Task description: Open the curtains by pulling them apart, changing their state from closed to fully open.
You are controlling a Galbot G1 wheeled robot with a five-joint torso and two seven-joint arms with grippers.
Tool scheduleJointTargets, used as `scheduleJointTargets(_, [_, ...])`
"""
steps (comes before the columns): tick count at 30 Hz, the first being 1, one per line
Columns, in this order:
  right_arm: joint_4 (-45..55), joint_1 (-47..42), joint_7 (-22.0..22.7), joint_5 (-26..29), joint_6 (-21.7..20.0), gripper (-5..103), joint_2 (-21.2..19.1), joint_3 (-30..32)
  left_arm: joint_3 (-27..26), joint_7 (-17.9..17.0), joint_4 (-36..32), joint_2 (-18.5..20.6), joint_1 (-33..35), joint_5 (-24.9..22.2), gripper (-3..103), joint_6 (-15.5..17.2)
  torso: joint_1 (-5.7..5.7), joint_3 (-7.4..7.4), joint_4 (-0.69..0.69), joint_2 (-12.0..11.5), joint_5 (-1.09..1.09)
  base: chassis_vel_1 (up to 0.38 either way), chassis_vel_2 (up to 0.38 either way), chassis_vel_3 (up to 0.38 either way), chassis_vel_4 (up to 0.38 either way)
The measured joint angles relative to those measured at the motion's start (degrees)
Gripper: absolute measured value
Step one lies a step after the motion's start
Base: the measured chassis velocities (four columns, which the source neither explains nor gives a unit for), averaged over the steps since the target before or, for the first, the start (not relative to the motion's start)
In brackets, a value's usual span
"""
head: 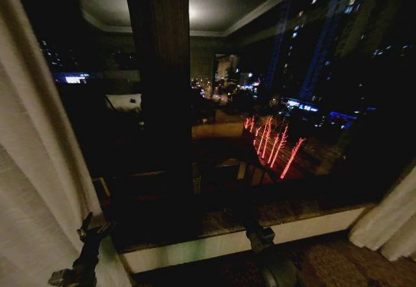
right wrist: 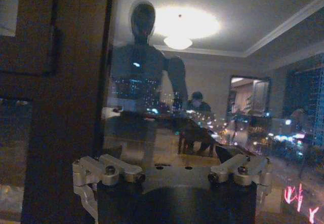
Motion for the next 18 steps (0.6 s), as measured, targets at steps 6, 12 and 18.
scheduleJointTargets(6, [0.0, 0.0, 0.0, 0.0, 0.0, 100, 0.0, 0.0, 0.0, 0.0, 0.0, 0.0, 0.0, 0.0, 100, 0.0, 0.01, 0.0, -0.01, 0.0, 0.03, 0.0, 0.0, 0.0, 0.0])
scheduleJointTargets(12, [0.0, 0.0, 0.0, 0.0, 0.0, 100, 0.0, 0.0, 0.0, 0.0, 0.0, 0.0, 0.0, 0.0, 100, 0.0, -0.01, 0.0, -0.01, 0.0, 0.04, 0.07, -0.096, -0.077, 0.083])
scheduleJointTargets(18, [0.0, 0.0, 0.0, 0.0, 0.0, 100, 0.0, 0.0, 0.0, 0.0, 0.0, 0.0, 0.0, 0.0, 100, 0.0, -0.03, -0.01, 0.0, 0.0, 0.04, 0.03, -0.048, -0.039, 0.036])
